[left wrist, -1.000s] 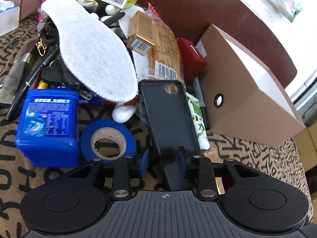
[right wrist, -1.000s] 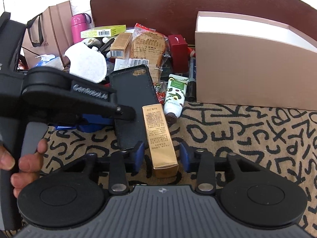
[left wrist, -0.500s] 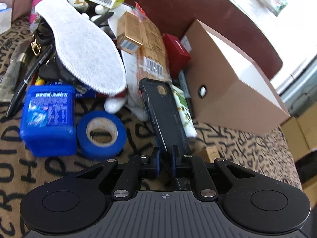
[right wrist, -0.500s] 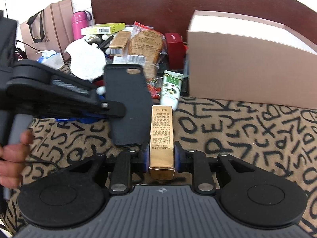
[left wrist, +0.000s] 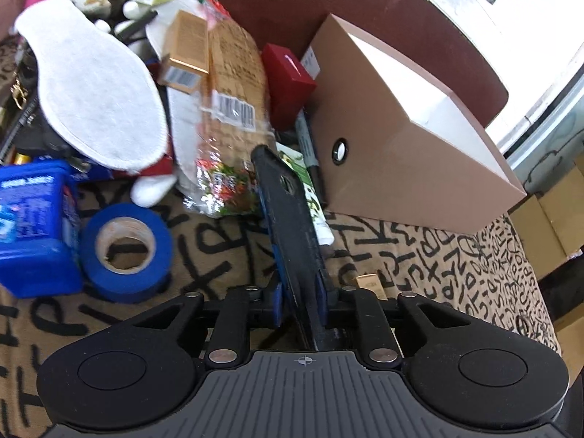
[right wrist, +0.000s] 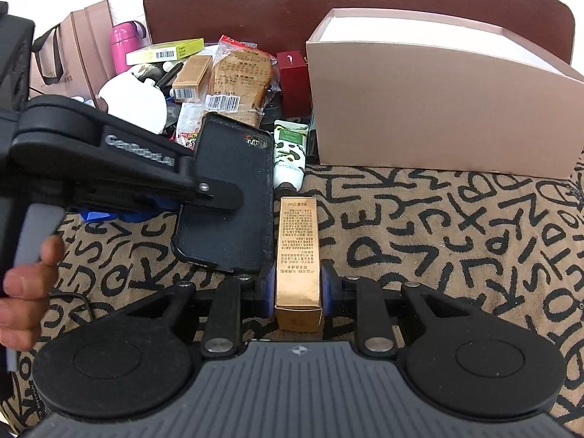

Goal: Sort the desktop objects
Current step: 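Carry the phone case and gold box into the brown box and open both tools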

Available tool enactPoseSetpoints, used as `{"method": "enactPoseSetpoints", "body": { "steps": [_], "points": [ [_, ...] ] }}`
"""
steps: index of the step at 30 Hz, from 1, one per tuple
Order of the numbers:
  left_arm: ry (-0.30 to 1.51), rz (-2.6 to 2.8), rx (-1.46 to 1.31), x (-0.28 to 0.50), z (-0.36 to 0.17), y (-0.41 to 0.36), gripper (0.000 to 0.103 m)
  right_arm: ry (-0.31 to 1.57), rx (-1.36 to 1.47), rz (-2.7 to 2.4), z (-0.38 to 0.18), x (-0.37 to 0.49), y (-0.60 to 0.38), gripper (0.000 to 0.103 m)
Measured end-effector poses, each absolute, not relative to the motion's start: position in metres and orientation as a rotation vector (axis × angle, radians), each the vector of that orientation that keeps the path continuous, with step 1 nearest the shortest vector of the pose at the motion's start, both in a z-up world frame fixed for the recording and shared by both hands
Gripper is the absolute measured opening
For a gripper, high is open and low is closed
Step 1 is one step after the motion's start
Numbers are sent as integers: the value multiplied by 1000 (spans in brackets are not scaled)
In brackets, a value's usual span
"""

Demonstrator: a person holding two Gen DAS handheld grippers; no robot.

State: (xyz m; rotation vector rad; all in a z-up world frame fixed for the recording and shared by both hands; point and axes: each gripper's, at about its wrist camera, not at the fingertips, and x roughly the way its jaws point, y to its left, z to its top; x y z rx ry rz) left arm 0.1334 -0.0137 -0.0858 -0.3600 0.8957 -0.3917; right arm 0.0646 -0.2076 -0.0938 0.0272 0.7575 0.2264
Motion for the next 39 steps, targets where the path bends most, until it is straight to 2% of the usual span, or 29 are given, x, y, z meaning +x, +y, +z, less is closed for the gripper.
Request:
{"method": "enactPoseSetpoints", "body": {
  "steps": [2,3,4,6,9,11,12,16,31,39],
  "points": [
    [900,-394,-347,137,-88,-18,33,759,33,228,-94,65,-208,27],
    [903,-389,-332,138,-89,-20,24,762,37,228,-94,66,-208,27],
    [906,-388,-317,139,-89,-22,23,764,40,227,-95,66,-209,27],
    [904,-384,-306,138,-89,-22,23,768,45,222,-96,67,-209,28],
    [897,-379,-288,139,-88,-24,30,769,47,220,-97,69,-209,28],
    [906,-385,-283,138,-87,-25,20,767,47,220,-97,69,-209,27],
    [906,-389,-281,136,-86,-24,11,765,51,220,-96,68,-209,27],
    [867,-421,-267,126,-72,-21,5,753,80,234,-90,62,-214,27],
    [755,-516,-243,114,-15,-31,4,600,83,236,-44,51,-233,27],
    [654,-560,-261,129,35,-36,4,525,70,208,-14,63,-250,27]
  ]
}}
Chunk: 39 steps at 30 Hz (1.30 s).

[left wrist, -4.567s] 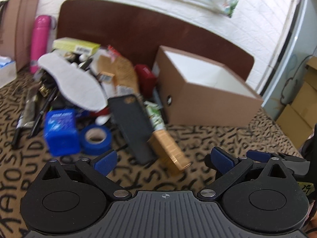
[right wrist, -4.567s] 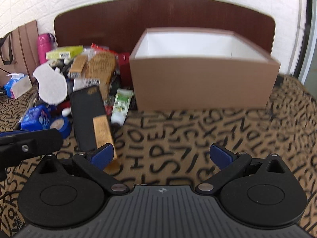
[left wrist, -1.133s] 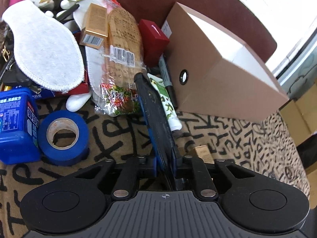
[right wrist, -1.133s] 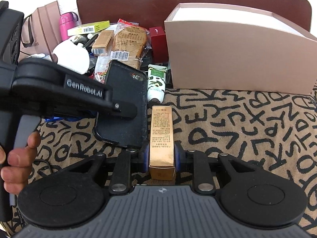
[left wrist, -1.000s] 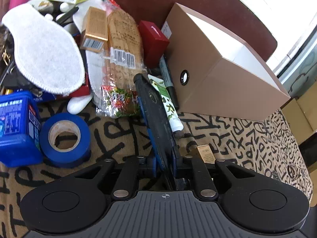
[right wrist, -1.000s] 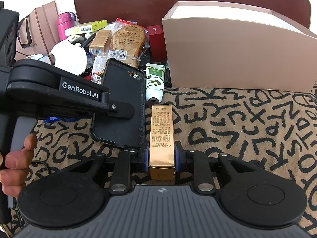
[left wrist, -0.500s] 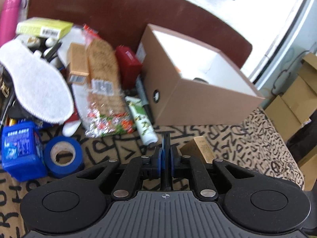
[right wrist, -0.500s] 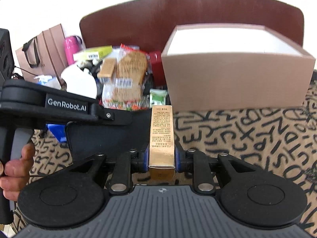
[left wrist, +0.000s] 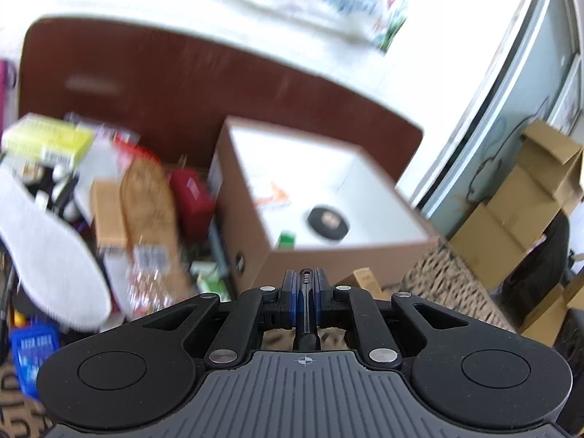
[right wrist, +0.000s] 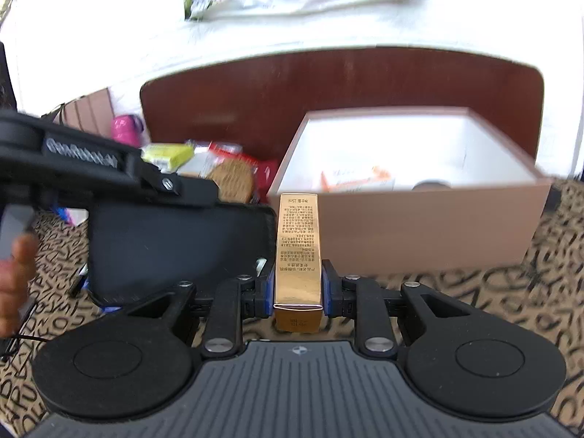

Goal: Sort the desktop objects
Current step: 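Carry the phone case and gold box into the brown box and open both tools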

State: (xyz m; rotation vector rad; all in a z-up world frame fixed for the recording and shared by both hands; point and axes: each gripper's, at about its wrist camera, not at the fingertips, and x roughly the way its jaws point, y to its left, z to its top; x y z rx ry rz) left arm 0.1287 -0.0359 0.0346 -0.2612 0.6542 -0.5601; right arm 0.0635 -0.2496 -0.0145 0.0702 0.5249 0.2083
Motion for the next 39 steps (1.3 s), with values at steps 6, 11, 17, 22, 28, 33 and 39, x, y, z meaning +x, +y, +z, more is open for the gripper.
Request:
{"method": "enactPoseSetpoints", "body": {
  "steps": [6,11,17,22,28,33,39],
  "points": [
    [588,-596,-281,154,80,-51,4,471,46,174,14,85,-271,27],
    [575,-594,-310,191,101,-78,5,453,22,118,36,113,-295,27],
    [599,-580,-315,237,90,-118,5,488,27,47,36,157,-325,27],
    [644,-577,-308,272,64,-148,6,560,4,-11,18,195,-349,27],
    [707,-576,-291,308,33,-171,6,664,-52,-63,-9,235,-368,27],
    [764,-567,-245,328,7,-183,6,733,-95,-79,-26,258,-376,27],
    [815,-541,-237,347,-16,-186,7,780,-115,-88,-36,275,-379,27]
  ]
}}
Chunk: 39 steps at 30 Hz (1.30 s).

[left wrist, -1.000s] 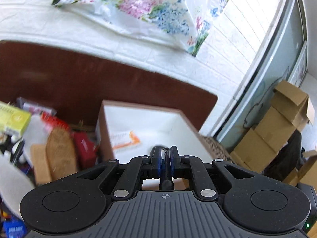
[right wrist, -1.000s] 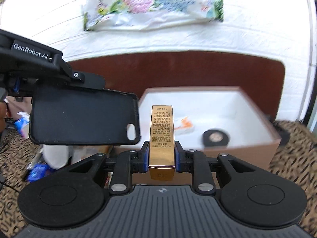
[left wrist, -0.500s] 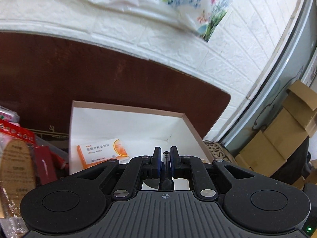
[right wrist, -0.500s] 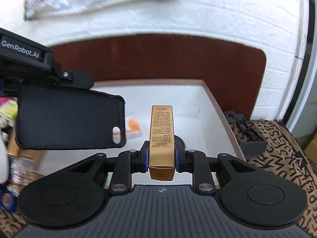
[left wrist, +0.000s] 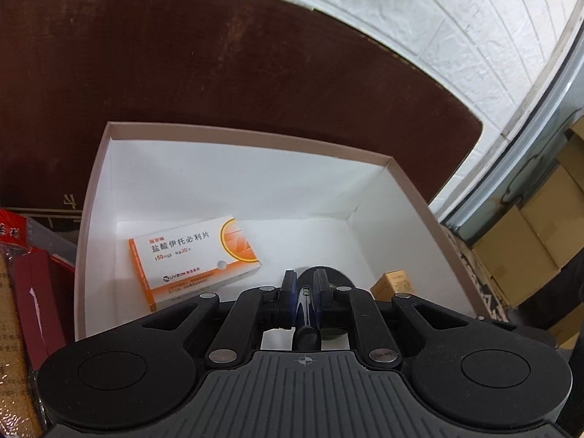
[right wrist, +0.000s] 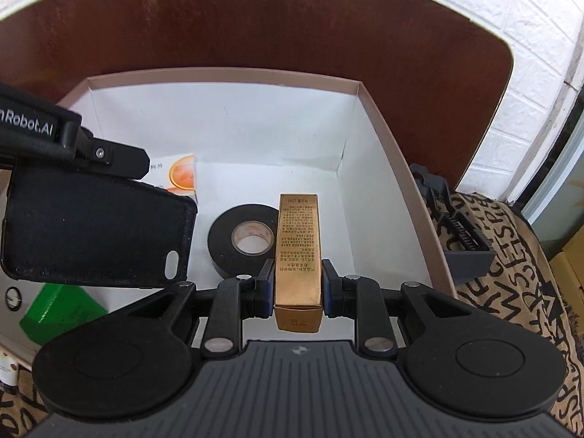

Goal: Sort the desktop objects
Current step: 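Carry the phone case and gold box into the brown box and open both tools, then move the left tool back to the blue square container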

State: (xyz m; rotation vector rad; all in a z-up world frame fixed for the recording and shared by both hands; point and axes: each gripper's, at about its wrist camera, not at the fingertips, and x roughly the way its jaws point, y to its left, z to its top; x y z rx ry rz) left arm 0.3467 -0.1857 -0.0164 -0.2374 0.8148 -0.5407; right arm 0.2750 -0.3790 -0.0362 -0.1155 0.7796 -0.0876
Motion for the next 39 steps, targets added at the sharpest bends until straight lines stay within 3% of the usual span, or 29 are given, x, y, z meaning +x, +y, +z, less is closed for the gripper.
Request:
{"method": "enactPoseSetpoints", "body": {
  "steps": [2,4,5,6,7,9,15,39],
  "points": [
    [820,-538,-236,350,-20,-186,13,767,-122,-85,-32,275,-380,27],
    [802,-528,-244,350,-18,-187,42,771,-139,-94,-30,277,-380,28],
    [780,-524,-249,347,-16,-185,55,768,-145,-93,-29,276,-379,36],
    [757,-523,-251,345,-14,-184,84,760,-148,-94,-28,275,-378,51],
    [727,-514,-250,341,-10,-182,101,748,-150,-88,-26,274,-378,56],
    [650,-494,-237,330,-2,-178,103,724,-161,-90,-25,269,-375,78],
    [642,-529,-164,314,7,-178,103,689,-177,-58,-19,257,-364,98],
    [602,-549,-97,247,32,-161,103,615,-135,-62,13,199,-344,102]
  ]
}}
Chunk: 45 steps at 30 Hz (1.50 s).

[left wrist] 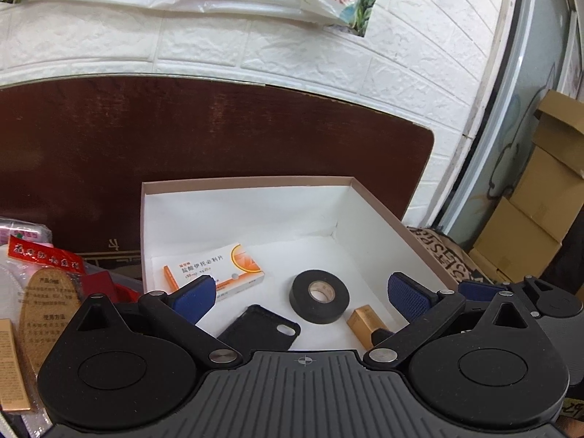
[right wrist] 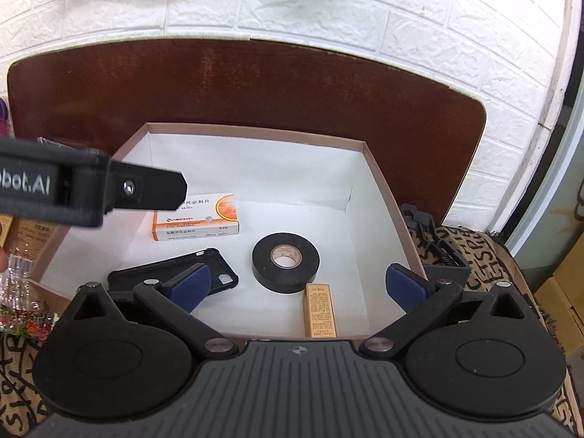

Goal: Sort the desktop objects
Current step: 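Move the left tool back to the blue square container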

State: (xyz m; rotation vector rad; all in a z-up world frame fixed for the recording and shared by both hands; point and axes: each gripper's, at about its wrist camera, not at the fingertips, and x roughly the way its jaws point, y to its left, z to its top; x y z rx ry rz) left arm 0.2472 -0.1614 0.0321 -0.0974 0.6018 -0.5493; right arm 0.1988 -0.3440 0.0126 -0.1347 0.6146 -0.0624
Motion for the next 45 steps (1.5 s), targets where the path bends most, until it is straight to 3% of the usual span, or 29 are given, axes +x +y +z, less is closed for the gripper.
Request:
{"method": "enactPoseSetpoints", "body": {
  "steps": [24,45],
  "points": [
    [580,-448,-110,129,21,-79,103,484,42,-22,10,84,-293,103],
    [703,-334,-124,73,-33,-27,103,592,118,37,-47,31,-233,103]
  ]
}}
